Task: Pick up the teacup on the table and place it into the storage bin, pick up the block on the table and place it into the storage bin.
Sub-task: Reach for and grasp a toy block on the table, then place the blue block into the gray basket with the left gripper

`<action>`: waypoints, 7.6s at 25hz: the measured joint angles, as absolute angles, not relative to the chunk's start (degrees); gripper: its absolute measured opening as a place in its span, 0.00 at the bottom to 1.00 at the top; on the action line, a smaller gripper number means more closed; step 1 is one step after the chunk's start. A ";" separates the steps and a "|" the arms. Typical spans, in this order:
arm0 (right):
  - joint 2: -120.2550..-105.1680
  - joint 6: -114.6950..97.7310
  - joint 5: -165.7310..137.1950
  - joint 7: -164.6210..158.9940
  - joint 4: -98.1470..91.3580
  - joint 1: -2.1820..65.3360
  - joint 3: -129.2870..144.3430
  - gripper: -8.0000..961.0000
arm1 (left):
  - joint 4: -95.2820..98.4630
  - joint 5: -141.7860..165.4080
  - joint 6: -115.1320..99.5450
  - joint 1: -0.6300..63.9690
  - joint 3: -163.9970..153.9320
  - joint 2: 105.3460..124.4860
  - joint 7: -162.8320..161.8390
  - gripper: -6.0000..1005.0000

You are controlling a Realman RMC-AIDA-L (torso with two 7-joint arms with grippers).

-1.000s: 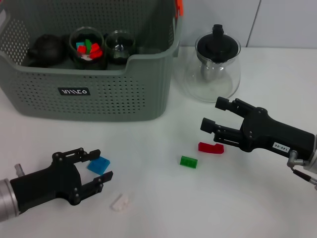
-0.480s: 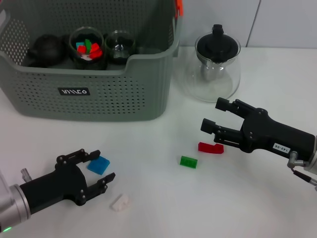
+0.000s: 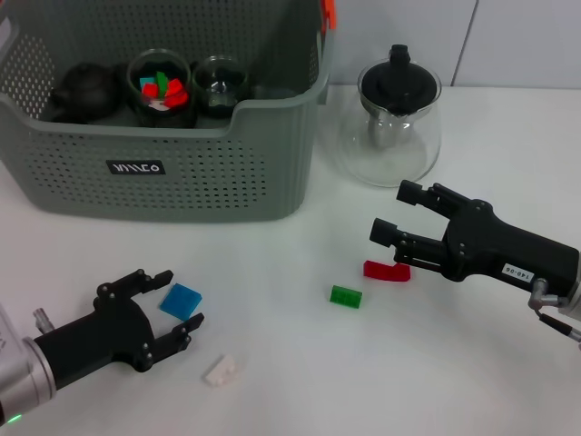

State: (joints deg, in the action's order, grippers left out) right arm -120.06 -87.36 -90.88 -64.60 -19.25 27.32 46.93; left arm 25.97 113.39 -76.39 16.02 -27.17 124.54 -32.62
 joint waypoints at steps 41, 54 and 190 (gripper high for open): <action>-119.97 -86.79 -90.88 -64.60 -19.25 27.51 46.76 0.98 | 24.87 112.78 -74.42 16.28 -23.61 124.45 -31.11 0.69; -119.97 -86.95 -90.88 -64.60 -19.25 27.43 46.76 0.98 | 23.11 112.80 -75.20 16.17 -23.19 124.54 -31.15 0.69; -119.91 -98.96 -91.38 -58.74 -19.07 25.96 46.82 0.98 | 46.62 121.13 -46.55 42.26 -46.62 116.15 -115.30 0.50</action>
State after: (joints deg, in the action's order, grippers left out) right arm -119.91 -98.96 -91.38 -58.74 -19.07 25.96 46.82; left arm 46.62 121.13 -46.55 42.26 -46.62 116.15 -115.30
